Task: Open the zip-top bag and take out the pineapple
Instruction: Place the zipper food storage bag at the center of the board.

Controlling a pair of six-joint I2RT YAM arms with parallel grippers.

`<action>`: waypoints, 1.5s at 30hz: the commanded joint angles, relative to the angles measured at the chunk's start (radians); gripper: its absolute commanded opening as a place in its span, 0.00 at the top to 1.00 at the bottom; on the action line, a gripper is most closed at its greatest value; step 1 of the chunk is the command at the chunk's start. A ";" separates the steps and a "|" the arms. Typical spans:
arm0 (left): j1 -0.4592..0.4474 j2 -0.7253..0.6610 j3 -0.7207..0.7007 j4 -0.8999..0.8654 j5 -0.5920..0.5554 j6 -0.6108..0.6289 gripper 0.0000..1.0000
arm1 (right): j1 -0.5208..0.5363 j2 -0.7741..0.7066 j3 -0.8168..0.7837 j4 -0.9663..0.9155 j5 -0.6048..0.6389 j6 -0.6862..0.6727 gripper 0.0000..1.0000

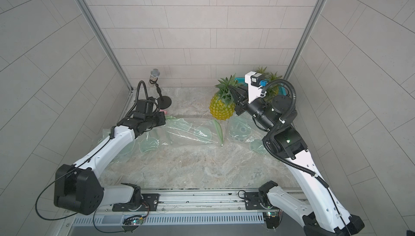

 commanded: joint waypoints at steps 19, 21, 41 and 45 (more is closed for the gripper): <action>0.026 0.057 0.152 0.026 -0.037 0.004 0.56 | -0.026 -0.056 -0.003 0.007 0.307 -0.147 1.00; 0.029 0.046 0.168 0.009 -0.032 0.017 0.51 | -0.030 -0.051 -0.009 0.006 0.314 -0.150 1.00; 0.041 -0.235 -0.006 0.121 0.190 0.229 0.49 | -0.192 0.073 -0.023 0.087 0.138 -0.072 1.00; 0.042 -0.227 -0.004 0.087 0.210 0.240 0.49 | -0.287 0.132 -0.022 0.182 0.019 0.040 1.00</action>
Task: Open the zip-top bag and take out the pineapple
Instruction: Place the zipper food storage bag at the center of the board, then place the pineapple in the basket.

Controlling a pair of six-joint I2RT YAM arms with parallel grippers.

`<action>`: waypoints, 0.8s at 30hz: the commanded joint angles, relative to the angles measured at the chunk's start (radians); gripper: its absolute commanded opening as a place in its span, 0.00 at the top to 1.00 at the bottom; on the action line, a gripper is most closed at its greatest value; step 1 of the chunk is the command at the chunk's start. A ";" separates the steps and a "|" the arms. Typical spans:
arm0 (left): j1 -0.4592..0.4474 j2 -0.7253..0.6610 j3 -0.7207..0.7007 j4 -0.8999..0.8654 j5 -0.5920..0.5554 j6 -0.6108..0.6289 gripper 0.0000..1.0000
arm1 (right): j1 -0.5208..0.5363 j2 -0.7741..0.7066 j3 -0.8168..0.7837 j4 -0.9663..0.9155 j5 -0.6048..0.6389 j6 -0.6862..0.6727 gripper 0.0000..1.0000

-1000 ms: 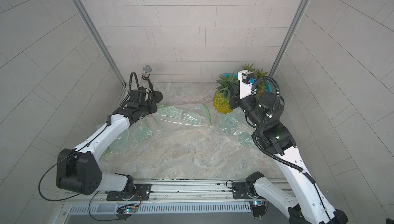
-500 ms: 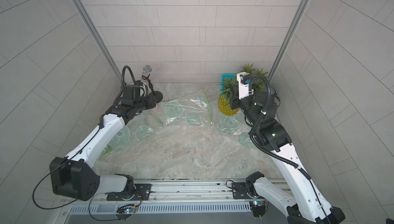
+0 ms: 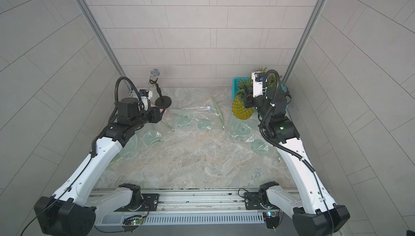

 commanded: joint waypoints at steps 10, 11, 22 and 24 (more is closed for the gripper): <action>0.016 -0.035 -0.027 0.025 0.011 0.041 0.49 | -0.151 0.179 0.068 0.400 -0.160 0.200 1.00; 0.017 -0.037 -0.025 0.023 0.012 0.042 0.49 | -0.154 0.199 0.080 0.400 -0.146 0.197 1.00; 0.017 -0.046 -0.027 0.022 0.013 0.042 0.49 | -0.163 0.362 0.128 0.522 -0.057 0.144 1.00; 0.016 -0.046 -0.027 0.022 0.015 0.043 0.49 | -0.164 0.384 0.137 0.537 -0.055 0.137 1.00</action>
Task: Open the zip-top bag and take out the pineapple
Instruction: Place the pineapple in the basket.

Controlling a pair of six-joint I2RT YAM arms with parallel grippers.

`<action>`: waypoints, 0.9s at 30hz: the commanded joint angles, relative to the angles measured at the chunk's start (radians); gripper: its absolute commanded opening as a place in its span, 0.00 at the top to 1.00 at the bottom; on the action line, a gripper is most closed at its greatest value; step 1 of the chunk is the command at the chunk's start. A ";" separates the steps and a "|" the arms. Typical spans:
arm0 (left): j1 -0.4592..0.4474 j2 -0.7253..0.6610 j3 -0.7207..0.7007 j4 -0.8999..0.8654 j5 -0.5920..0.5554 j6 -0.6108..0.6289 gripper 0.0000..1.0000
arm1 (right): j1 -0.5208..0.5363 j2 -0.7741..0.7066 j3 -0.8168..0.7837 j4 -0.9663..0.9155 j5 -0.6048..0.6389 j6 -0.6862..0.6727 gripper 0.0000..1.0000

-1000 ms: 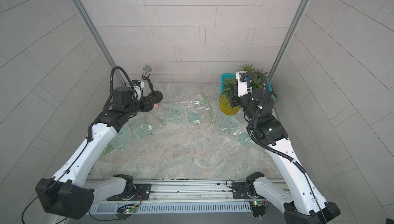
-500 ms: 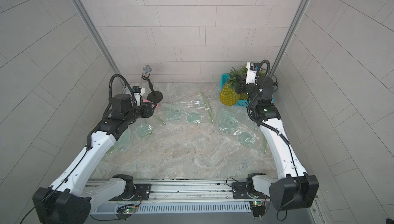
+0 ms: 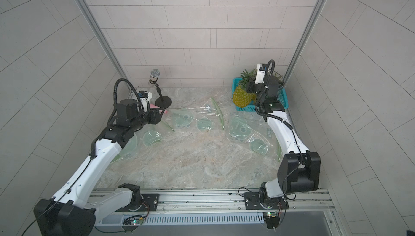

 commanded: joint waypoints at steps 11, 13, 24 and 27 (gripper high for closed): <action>0.007 -0.031 -0.014 0.018 0.011 0.030 0.49 | -0.011 0.098 0.125 0.225 0.070 -0.108 1.00; 0.008 -0.030 -0.014 0.019 0.012 0.029 0.49 | -0.013 0.121 0.137 0.233 0.065 -0.111 1.00; 0.009 -0.032 -0.019 0.024 0.016 0.027 0.49 | -0.016 0.207 0.146 0.289 0.060 -0.114 1.00; 0.009 -0.029 -0.018 0.024 0.016 0.026 0.49 | -0.018 0.221 0.138 0.298 0.060 -0.121 1.00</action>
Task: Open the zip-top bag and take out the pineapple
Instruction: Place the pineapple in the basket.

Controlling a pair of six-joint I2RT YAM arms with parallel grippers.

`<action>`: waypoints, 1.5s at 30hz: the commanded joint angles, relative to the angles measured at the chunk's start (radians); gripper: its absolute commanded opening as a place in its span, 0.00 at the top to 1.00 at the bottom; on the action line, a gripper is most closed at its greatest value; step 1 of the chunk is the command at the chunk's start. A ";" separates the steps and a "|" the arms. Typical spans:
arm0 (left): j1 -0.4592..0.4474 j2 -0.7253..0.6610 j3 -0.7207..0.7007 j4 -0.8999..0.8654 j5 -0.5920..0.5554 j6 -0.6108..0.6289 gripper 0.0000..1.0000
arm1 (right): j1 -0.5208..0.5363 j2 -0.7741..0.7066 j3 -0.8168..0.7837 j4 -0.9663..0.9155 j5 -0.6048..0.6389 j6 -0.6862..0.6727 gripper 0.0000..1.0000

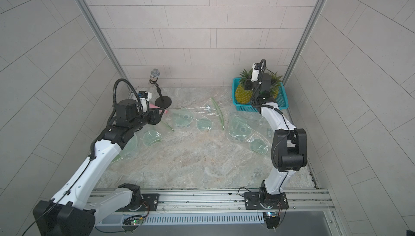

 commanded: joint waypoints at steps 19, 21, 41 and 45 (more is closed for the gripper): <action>0.009 -0.010 -0.014 0.027 0.013 0.026 0.49 | -0.018 0.044 -0.036 0.256 0.018 -0.036 1.00; 0.009 -0.010 -0.014 0.027 0.015 0.026 0.49 | -0.017 0.047 -0.054 0.265 0.026 -0.035 1.00; 0.011 -0.006 -0.015 0.027 0.015 0.026 0.49 | -0.018 0.055 -0.240 0.329 0.037 -0.022 0.93; 0.012 -0.006 -0.016 0.027 0.015 0.027 0.48 | -0.018 0.049 -0.233 0.325 0.038 -0.022 0.90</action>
